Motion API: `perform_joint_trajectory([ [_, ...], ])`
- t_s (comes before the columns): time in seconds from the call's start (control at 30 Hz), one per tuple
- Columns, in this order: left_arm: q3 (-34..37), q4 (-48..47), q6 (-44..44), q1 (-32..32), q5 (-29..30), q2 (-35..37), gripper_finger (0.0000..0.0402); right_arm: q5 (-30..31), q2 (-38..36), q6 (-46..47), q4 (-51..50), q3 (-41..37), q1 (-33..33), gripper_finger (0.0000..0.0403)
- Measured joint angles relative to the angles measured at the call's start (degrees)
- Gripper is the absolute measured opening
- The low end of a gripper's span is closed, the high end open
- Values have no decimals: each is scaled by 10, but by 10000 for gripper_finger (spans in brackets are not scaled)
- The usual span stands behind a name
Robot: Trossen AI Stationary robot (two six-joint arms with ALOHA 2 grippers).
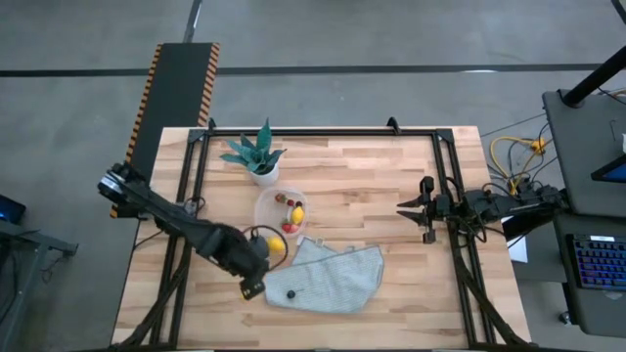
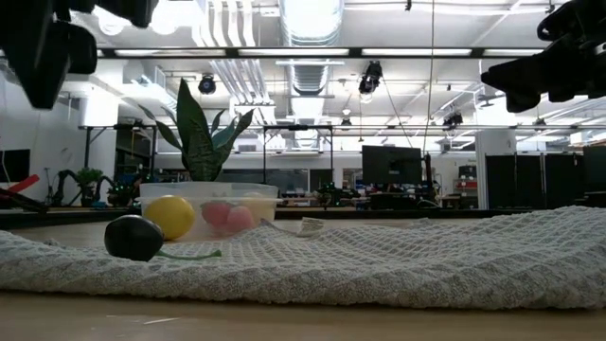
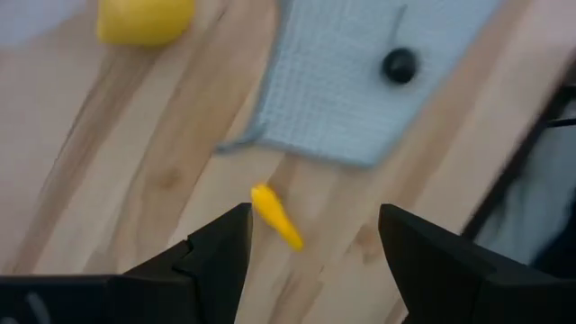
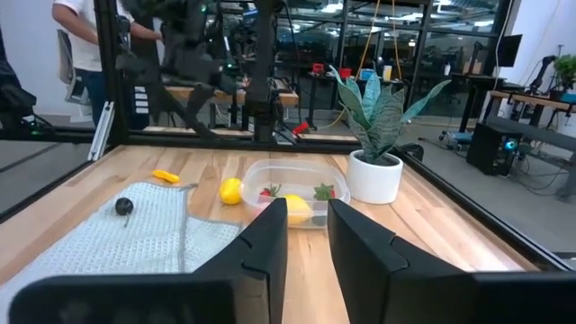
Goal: Pick and placing Produce into tupperware
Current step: Put the yellow corn into the container
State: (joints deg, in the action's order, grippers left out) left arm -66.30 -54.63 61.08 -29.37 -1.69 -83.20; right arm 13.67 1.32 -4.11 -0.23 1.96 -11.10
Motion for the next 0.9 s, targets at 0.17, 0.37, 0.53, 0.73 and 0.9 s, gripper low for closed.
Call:
perform_joint_trajectory([
  [0.17, -16, -21, 70, -1, -2, -46, 228, -1, 0, 5, 0, 0, 0, 68],
  [0.37, -23, -20, 197, -11, -13, -74, 228, -1, 0, 15, 0, 0, 0, 75],
  [0.53, -18, -22, 264, -27, -11, -79, 228, -1, 0, 16, 0, -1, 0, 83],
  [0.73, -16, -20, 304, -48, -2, -96, 228, -17, 0, 41, 0, -1, 0, 88],
  [0.9, -15, -20, 317, -64, -1, -118, 228, -32, 0, 41, 0, -1, 0, 88],
])
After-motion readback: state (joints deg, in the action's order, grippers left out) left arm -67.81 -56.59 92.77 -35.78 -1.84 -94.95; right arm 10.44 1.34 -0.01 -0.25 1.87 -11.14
